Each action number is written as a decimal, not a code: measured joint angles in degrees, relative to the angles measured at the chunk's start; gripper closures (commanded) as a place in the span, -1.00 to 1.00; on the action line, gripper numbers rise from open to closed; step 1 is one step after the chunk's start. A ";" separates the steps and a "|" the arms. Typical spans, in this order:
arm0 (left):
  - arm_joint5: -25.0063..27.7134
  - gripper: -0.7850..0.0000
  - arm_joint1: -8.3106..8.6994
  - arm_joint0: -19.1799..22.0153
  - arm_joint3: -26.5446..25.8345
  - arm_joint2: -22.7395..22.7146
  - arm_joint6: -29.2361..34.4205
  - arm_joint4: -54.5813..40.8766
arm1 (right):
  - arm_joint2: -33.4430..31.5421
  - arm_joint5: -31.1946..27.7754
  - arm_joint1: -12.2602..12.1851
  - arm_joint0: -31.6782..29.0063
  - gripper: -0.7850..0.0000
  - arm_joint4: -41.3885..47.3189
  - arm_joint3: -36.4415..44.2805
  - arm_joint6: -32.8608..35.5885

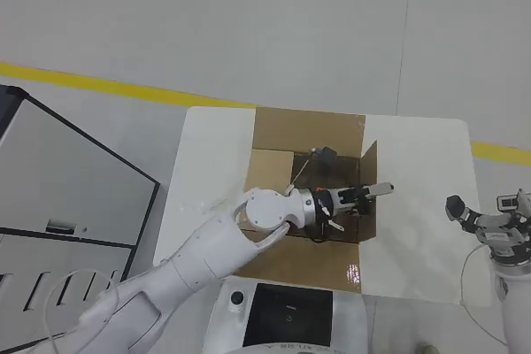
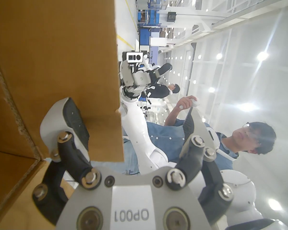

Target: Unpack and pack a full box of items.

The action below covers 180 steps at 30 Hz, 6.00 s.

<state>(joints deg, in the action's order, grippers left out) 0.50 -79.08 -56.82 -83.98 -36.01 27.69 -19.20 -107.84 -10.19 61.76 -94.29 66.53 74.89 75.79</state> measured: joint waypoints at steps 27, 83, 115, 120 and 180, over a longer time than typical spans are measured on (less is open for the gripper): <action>-0.52 -1.00 -3.94 0.61 8.26 -1.30 -1.80 -2.43 | 9.98 -2.71 0.93 1.39 -1.00 -21.83 -0.32 -9.53; -4.93 -1.00 7.97 -34.16 -26.89 -51.04 2.04 4.02 | 40.64 8.17 3.27 28.28 -1.00 -52.53 12.17 -22.53; -3.13 -1.00 9.21 -41.56 -28.92 -58.39 -1.63 10.59 | 59.40 7.33 8.57 36.70 -1.00 -56.90 3.17 -29.80; -3.13 -1.00 9.41 -42.70 -29.28 -59.52 -2.00 12.05 | 57.42 4.85 8.27 36.06 -1.00 -55.02 6.70 -28.72; -6.24 -1.00 10.09 -35.99 -23.85 -45.09 0.24 28.50 | 20.20 -5.47 4.10 8.84 -1.00 -50.08 18.19 -22.80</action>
<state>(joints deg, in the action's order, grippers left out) -5.74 -69.00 -92.81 -107.83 -81.11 27.92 9.31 -87.64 -15.66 65.86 -85.44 16.45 93.07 52.99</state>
